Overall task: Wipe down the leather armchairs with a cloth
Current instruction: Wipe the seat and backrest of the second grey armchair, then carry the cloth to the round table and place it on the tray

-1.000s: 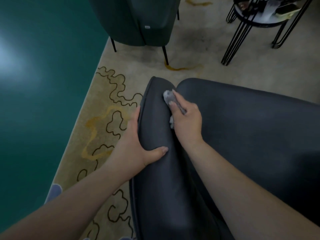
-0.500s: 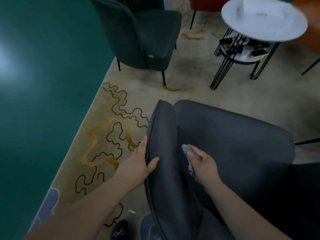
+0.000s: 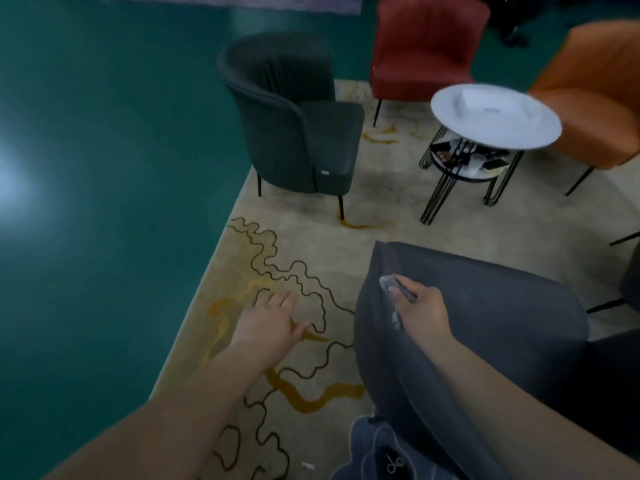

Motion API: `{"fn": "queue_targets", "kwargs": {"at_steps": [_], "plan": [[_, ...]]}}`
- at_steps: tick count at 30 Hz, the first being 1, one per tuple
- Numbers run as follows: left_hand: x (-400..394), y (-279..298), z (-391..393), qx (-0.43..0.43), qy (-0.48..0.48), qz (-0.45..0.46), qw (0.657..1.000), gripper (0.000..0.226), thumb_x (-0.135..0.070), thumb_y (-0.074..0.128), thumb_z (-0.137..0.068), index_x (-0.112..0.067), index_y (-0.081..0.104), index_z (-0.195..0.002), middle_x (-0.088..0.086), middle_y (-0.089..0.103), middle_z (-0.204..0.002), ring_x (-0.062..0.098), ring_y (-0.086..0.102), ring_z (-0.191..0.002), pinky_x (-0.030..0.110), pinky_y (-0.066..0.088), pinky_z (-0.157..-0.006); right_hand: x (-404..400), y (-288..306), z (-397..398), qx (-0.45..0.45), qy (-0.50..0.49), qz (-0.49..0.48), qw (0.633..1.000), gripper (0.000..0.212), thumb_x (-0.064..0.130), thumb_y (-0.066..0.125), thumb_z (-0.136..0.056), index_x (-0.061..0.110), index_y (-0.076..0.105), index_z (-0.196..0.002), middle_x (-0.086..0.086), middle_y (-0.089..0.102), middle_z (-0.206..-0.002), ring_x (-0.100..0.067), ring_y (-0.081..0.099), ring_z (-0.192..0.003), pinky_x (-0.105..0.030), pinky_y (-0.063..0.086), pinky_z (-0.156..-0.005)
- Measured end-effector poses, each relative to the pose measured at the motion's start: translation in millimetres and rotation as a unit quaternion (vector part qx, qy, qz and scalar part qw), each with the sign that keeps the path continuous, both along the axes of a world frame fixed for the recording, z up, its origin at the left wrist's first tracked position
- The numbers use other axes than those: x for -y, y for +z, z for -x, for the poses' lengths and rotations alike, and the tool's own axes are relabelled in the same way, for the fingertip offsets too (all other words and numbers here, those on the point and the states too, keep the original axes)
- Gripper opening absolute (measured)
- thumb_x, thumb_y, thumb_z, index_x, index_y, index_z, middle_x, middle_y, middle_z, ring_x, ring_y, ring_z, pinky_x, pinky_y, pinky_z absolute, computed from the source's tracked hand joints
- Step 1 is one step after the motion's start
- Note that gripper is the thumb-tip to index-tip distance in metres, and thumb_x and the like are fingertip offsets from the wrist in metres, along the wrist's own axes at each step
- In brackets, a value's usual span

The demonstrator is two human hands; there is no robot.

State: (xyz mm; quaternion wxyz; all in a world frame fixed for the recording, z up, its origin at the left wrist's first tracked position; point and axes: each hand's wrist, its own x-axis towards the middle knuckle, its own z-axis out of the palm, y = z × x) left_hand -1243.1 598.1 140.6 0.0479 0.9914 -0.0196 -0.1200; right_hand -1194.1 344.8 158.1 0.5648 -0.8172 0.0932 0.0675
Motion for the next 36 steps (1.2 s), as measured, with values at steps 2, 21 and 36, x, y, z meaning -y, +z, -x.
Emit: {"fn": "queue_targets", "kwargs": {"at_steps": [2, 21, 36], "plan": [[-25, 11, 4, 0.008, -0.012, -0.020, 1.000, 0.067, -0.061, 0.028, -0.094, -0.023, 0.025, -0.149, -0.003, 0.029, -0.155, 0.020, 0.024, -0.141, 0.041, 0.027, -0.113, -22, 9, 6, 0.012, 0.010, 0.010, 1.000, 0.030, 0.015, 0.062, -0.093, 0.006, 0.063, -0.121, -0.012, 0.070, -0.078, -0.015, 0.055, -0.037, -0.022, 0.044, -0.041], [-145, 71, -25, -0.011, 0.022, -0.065, 0.998, 0.072, -0.061, 0.031, -0.094, -0.021, 0.016, -0.152, -0.001, 0.019, -0.160, 0.021, 0.016, -0.146, 0.044, 0.015, -0.118, -128, 54, -45, 0.091, 0.086, 0.203, 0.971, 0.029, 0.023, 0.058, -0.095, 0.019, 0.062, -0.124, -0.005, 0.038, -0.110, -0.010, 0.050, -0.092, -0.002, 0.031, -0.079], [-117, 66, -202, -0.001, 0.005, -0.084, 0.996, 0.074, -0.062, 0.027, -0.094, -0.020, 0.015, -0.153, -0.001, 0.020, -0.159, 0.021, 0.018, -0.146, 0.043, 0.015, -0.118, -92, 35, -225, 0.109, 0.090, 0.278, 0.950, 0.033, 0.028, 0.055, -0.095, 0.024, 0.061, -0.127, -0.004, 0.037, -0.104, -0.024, 0.047, -0.099, -0.025, 0.039, -0.086]]}}
